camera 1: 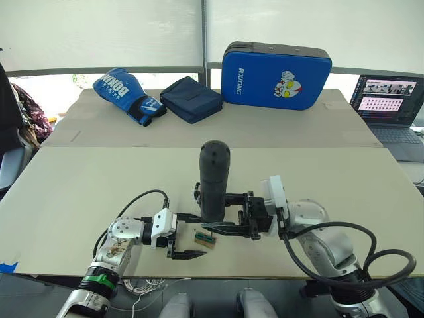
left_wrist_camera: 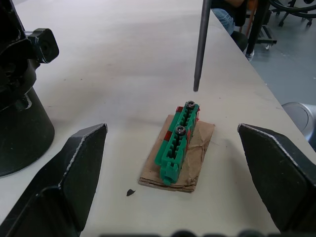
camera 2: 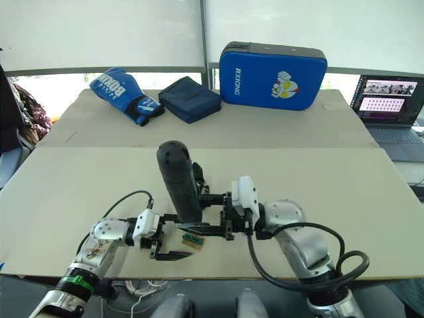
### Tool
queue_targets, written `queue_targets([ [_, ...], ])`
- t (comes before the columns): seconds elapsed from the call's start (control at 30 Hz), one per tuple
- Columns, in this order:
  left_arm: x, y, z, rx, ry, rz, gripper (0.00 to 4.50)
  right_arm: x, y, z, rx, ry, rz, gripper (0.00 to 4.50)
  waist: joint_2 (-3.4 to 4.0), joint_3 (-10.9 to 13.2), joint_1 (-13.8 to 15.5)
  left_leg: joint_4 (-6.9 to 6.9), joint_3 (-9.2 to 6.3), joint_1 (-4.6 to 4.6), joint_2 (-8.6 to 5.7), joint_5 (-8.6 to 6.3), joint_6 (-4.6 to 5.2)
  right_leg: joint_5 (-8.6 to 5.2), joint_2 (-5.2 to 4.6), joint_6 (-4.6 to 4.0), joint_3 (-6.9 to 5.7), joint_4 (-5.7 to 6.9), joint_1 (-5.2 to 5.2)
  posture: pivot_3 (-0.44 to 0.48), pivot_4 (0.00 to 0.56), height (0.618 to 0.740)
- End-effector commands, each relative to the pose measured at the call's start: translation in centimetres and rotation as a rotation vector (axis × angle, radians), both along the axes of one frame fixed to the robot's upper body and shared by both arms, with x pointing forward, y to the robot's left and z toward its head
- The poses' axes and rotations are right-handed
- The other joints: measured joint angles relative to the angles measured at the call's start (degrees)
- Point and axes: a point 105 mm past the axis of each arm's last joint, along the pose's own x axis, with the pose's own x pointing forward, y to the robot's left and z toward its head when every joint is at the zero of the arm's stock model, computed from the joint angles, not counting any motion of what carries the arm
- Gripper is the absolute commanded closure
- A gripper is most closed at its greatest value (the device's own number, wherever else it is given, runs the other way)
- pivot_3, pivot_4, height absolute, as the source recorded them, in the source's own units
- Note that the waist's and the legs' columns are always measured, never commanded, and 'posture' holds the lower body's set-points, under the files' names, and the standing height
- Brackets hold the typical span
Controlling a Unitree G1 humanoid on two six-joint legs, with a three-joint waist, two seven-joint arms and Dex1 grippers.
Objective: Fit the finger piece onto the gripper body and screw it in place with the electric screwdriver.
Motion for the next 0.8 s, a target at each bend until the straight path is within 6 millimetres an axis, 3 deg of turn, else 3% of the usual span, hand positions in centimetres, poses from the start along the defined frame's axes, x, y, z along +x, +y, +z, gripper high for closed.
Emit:
queue_targets([
  [0.03,-0.29,1.09,-1.41,0.044,0.059,0.032,0.0,-0.43,0.24,1.19,0.039,-0.063,0.015,2.58,0.0,0.0,0.0,0.0,0.0,0.0,0.0,0.0,0.0,0.0,0.0,0.0,0.0,0.0,0.0,0.0,0.15,0.74],
  [0.8,-0.31,0.84,-1.33,0.042,0.059,0.027,0.0,-0.32,0.21,0.39,0.011,-0.055,0.01,2.58,0.0,0.0,0.0,-0.01,0.0,0.0,0.0,0.0,0.0,0.0,0.0,0.0,0.0,-0.01,0.0,0.0,0.15,0.74],
])
